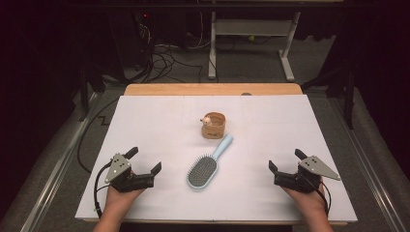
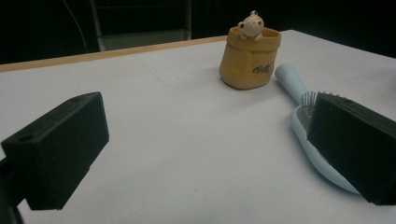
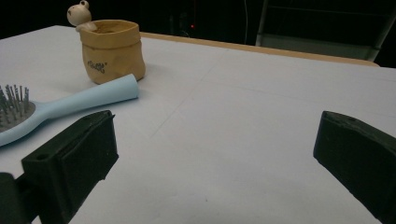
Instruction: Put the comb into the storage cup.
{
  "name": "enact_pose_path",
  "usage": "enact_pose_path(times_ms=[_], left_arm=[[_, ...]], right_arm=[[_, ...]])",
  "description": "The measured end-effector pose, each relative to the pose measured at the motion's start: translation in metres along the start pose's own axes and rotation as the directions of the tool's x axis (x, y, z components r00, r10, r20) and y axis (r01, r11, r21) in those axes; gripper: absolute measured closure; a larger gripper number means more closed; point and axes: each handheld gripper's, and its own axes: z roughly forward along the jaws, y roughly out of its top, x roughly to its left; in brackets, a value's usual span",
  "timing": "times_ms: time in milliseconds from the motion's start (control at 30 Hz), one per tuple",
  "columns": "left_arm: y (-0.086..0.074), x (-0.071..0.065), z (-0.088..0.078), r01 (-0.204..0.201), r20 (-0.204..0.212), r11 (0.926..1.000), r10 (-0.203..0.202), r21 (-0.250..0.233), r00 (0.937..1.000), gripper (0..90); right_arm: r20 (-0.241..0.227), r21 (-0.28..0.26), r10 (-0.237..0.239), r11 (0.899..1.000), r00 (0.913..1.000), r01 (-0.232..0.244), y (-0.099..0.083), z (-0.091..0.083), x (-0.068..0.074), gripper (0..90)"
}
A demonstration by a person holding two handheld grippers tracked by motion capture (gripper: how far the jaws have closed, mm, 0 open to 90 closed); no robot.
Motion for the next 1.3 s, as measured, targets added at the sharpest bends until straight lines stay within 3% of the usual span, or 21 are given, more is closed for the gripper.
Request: enact_pose_path(times_ms=[167, 367, 533, 767, 1033, 1300], left_arm=[[-0.001, 0.001, 0.000, -0.007, -0.004, 1.0000, 0.007, -0.006, 1.0000, 0.0], [0.000, 0.003, -0.002, -0.011, -0.008, 0.9989, 0.011, -0.045, 0.9999, 0.0], [-0.001, 0.005, -0.002, -0.021, -0.017, 0.9995, 0.020, -0.024, 0.9996, 0.0], [-0.003, 0.008, -0.005, -0.028, -0.054, 0.9984, 0.025, -0.049, 0.9982, 0.6], [-0.003, 0.006, -0.004, -0.034, -0.034, 0.9981, 0.032, -0.051, 0.9989, 1.2], [-0.003, 0.004, -0.004, -0.061, -0.032, 0.9973, 0.060, -0.042, 0.9977, 2.1]], right_arm=[[0.010, -0.005, 0.010, 1.000, 0.9999, -0.010, 0.000, -0.001, -0.002, 0.0], [0.000, -0.003, 0.010, 1.000, 1.0000, -0.010, 0.000, 0.000, -0.001, 0.0], [0.001, -0.001, 0.005, 1.000, 1.0000, -0.005, 0.000, 0.000, -0.001, 0.0], [-0.020, 0.009, 0.005, 1.000, 0.9998, -0.005, 0.000, 0.002, 0.001, 0.0], [-0.048, 0.029, 0.002, 1.000, 0.9988, -0.001, 0.001, 0.005, 0.006, 0.5], [-0.070, 0.023, 0.001, 1.000, 0.9975, 0.000, 0.004, 0.003, 0.012, 17.2]])
